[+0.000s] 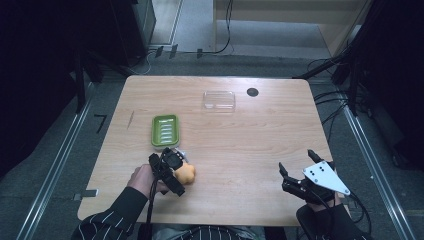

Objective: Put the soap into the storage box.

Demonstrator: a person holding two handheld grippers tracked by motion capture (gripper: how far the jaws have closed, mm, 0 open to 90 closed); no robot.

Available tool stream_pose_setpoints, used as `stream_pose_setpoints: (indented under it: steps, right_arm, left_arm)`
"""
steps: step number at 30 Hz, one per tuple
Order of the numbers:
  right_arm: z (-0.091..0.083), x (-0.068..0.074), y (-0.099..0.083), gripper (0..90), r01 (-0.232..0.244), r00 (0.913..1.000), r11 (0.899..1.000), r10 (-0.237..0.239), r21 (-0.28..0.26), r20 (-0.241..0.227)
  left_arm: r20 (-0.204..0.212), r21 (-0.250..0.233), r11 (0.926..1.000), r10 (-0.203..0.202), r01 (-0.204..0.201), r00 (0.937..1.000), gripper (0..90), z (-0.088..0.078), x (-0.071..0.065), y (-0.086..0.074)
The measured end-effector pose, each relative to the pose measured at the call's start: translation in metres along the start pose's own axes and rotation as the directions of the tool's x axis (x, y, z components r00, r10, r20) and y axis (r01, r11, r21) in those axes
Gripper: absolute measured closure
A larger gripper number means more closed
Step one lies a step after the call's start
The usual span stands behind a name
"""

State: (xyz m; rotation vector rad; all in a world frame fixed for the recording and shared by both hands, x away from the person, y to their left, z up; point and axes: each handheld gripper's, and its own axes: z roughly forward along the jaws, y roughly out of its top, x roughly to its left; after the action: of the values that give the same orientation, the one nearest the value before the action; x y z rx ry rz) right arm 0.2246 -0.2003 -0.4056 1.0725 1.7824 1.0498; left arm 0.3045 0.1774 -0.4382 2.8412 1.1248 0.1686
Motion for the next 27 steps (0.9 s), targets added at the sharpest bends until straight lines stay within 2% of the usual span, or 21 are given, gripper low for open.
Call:
stream_pose_setpoints:
  steps: [4, 8, 16, 18, 21, 24, 27]
  right_arm:
    - [-0.001, -0.002, -0.001, 13.4, -0.016, 0.9998, 1.0, 0.016, -0.005, 0.006]
    - [-0.001, 0.0, 0.0, 13.3, -0.003, 1.0, 1.0, 0.003, -0.002, 0.001]
    - [-0.001, -0.001, 0.0, 13.3, -0.007, 1.0, 1.0, 0.007, -0.004, 0.002]
    - [-0.001, -0.001, -0.001, 13.4, -0.009, 1.0, 1.0, 0.009, -0.003, 0.003]
    - [-0.001, -0.002, -0.001, 13.4, -0.01, 0.9999, 1.0, 0.01, -0.003, 0.006]
    - [-0.002, -0.001, -0.001, 13.4, -0.006, 1.0, 1.0, 0.006, -0.005, 0.002]
    - [-0.001, -0.001, -0.001, 13.4, -0.006, 1.0, 1.0, 0.006, -0.004, 0.002]
  left_arm:
    - [0.001, 0.007, 0.9999, 0.01, -0.01, 1.0, 1.0, 0.004, -0.002, 0.007]
    - [-0.005, 0.026, 0.9995, 0.017, -0.017, 0.9998, 12.3, 0.009, -0.003, 0.012]
    - [0.003, 0.053, 0.9976, 0.044, -0.044, 0.999, 19.3, 0.016, -0.002, 0.018]
    - [0.003, 0.051, 0.9977, 0.044, -0.045, 0.999, 24.8, 0.018, -0.003, 0.018]
    - [0.013, 0.041, 0.9984, 0.038, -0.038, 0.9992, 27.5, 0.018, 0.0, 0.017]
    - [0.034, 0.021, 0.9992, 0.034, -0.035, 0.9988, 38.6, 0.017, 0.002, 0.014]
    - [0.034, 0.01, 0.9992, 0.037, -0.037, 0.9987, 39.4, 0.017, 0.002, 0.013]
